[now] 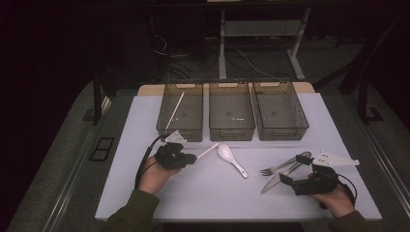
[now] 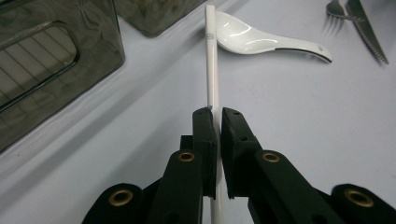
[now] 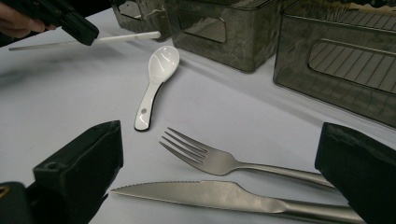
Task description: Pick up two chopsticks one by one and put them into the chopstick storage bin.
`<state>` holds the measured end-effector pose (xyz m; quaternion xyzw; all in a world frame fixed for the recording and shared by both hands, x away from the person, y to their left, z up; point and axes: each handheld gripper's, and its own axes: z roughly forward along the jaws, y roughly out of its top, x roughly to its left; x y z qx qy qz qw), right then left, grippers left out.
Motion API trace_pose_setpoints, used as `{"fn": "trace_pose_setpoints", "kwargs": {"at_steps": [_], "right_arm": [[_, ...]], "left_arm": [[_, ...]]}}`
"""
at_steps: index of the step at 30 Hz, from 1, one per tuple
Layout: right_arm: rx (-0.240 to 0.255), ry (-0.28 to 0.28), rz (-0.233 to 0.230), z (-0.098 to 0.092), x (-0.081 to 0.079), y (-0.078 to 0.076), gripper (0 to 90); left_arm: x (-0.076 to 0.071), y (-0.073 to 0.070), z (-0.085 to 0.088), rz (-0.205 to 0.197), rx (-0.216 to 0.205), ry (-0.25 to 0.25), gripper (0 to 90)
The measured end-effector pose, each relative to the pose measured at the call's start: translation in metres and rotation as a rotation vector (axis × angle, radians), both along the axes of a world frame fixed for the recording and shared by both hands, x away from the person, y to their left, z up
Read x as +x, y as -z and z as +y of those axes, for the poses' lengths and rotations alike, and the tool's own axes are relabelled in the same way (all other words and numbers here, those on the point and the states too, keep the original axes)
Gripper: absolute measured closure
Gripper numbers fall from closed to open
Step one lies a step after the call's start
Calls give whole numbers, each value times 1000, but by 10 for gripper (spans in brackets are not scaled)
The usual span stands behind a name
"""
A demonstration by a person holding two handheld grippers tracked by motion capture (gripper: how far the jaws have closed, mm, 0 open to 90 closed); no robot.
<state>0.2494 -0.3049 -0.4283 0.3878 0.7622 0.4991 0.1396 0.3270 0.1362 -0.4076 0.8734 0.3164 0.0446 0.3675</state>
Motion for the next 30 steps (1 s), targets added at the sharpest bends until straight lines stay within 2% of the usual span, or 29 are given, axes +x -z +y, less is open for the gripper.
{"fn": "trace_pose_setpoints", "kwargs": {"at_steps": [7,13,19,30], "right_arm": [[0,2,3,0,1,0,11],[0,2,11,1,1,1,11],[-3,2,6,1,3,2,10],[-1,4,7,1,3,2,11]], "left_arm": [[-2,-9,1,-3,-15,8,838],[-1,-19,3,-11,-32,-7,838],[5,-28,5,-19,-56,-16,838],[19,-45,5,-27,-73,-28,838]]}}
